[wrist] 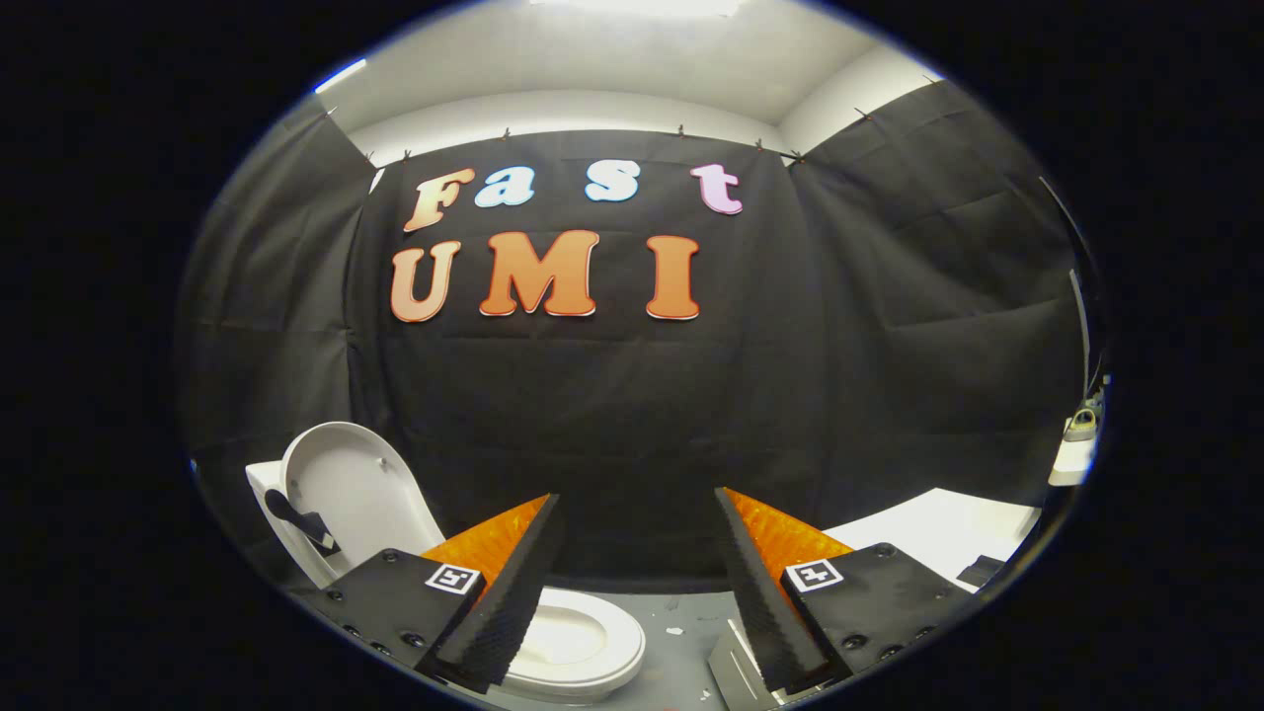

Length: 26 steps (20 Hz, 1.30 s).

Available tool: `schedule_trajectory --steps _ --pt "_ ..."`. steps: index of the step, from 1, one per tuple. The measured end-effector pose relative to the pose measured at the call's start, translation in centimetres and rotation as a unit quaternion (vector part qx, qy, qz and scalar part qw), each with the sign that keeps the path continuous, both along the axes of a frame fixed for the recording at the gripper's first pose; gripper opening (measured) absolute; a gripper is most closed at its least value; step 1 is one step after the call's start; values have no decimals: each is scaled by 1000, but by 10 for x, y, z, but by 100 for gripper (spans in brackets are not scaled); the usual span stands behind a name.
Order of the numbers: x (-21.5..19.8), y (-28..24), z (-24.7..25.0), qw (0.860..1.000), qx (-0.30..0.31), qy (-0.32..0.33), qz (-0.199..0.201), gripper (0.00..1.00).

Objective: Open the toilet lid.

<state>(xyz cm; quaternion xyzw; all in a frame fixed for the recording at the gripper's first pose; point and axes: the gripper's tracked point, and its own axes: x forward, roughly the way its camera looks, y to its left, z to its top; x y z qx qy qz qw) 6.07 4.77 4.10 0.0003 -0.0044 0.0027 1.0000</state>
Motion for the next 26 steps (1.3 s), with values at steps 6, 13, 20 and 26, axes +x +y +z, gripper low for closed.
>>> schedule_trajectory --steps 6,13,20,26 --pt "-11 -36 -38 999 8 -6 -37 97" --pt "-6 -33 -45 1000 -18 -11 -20 97" --pt "-7 -24 -53 1000 1 5 -2 97" --pt "-9 -34 -50 1000 13 3 -16 97"
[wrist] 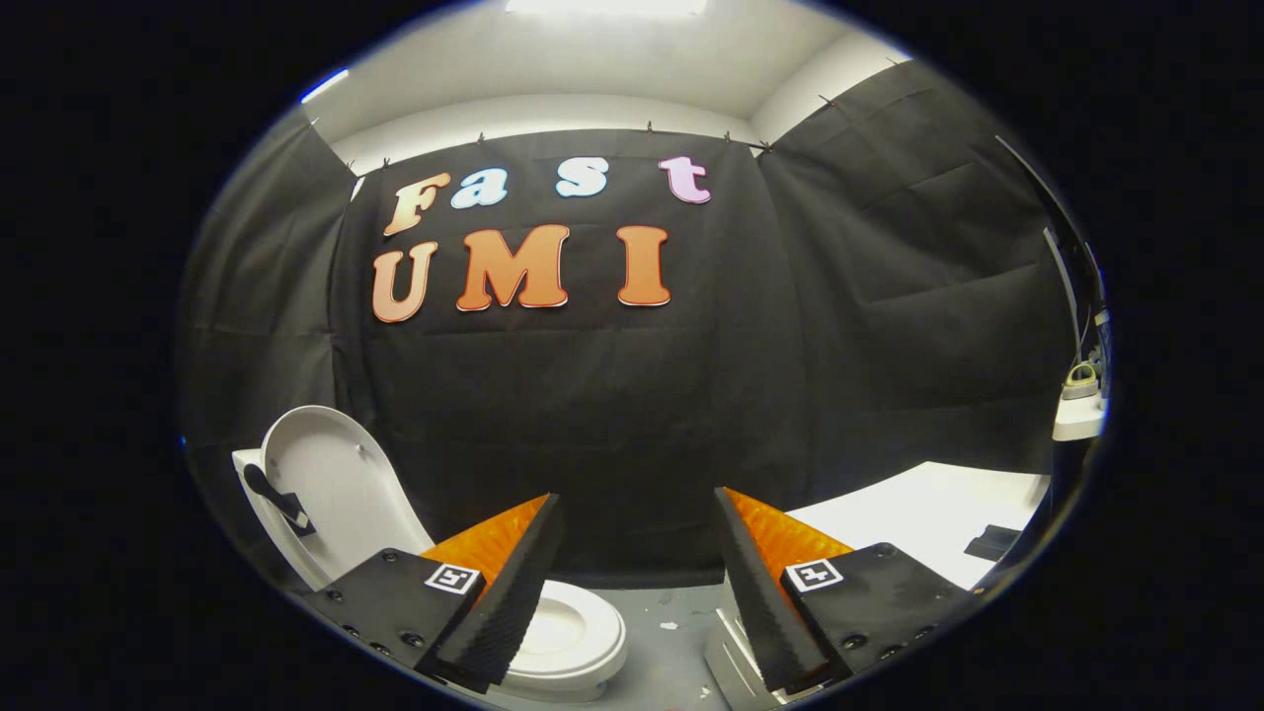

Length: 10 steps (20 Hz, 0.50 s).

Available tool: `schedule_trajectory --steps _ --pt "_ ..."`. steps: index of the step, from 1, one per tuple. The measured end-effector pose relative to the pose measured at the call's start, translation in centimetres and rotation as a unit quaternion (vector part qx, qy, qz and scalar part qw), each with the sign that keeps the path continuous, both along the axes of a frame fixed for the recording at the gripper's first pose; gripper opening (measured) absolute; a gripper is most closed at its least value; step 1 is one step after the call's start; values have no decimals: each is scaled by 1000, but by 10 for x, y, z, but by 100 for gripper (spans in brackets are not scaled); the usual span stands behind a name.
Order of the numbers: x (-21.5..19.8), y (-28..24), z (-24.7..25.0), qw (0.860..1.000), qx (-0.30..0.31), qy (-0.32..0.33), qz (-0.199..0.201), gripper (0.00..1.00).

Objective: Open the toilet lid.

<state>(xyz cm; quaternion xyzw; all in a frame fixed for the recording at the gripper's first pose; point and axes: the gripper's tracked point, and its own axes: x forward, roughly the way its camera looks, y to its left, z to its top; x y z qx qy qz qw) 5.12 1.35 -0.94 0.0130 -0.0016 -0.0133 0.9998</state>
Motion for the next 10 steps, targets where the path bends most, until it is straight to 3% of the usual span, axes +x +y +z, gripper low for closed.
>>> schedule_trajectory --steps 10 --pt "-2 1 0 1000 -2 2 0 97"
